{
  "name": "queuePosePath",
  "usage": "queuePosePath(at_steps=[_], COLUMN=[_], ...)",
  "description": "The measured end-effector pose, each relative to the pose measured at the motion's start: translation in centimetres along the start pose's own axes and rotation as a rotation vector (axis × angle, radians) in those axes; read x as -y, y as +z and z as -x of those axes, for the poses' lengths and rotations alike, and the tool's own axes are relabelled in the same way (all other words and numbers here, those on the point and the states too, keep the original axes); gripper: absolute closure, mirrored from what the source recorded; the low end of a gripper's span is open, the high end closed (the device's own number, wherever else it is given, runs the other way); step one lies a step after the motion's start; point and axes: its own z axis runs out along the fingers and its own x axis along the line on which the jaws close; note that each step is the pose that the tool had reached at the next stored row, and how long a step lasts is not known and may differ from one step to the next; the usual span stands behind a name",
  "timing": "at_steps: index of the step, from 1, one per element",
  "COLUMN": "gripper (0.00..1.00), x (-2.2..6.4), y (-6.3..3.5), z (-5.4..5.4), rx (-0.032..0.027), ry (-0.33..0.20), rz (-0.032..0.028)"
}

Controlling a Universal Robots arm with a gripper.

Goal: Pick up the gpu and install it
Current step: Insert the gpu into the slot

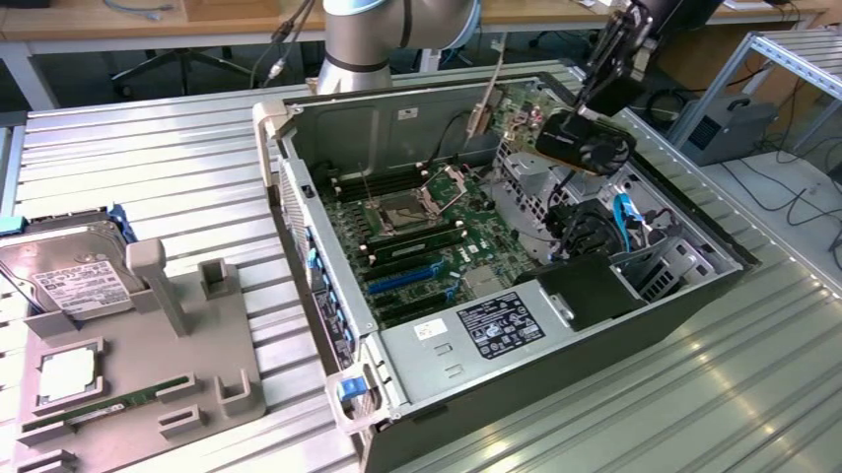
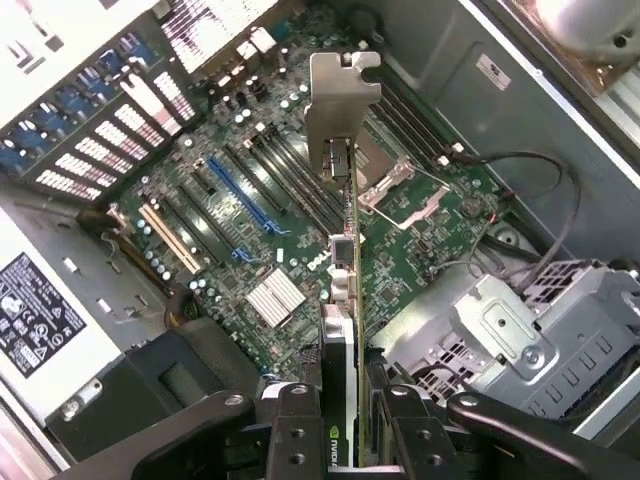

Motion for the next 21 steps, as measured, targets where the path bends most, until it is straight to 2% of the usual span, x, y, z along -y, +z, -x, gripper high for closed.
queuePosePath(at_steps=[3, 6, 10, 13, 17, 19, 21], gripper=[0.73, 0.73, 0.73, 0.73, 0.73, 0.73, 0.73], x=[0.00, -0.01, 0.00, 0.00, 0.00, -0.01, -0.01], y=[0.01, 0.04, 0.13, 0.16, 0.17, 0.18, 0.18], z=[0.00, 0.03, 0.03, 0.03, 0.04, 0.03, 0.03], rx=[-0.0128, -0.0157, -0.0187, -0.0198, -0.0196, -0.0147, -0.0080], ry=[-0.083, -0.110, -0.167, -0.195, -0.197, -0.203, -0.214], rz=[0.0001, -0.0018, -0.0096, -0.0139, -0.0146, -0.0225, -0.0338])
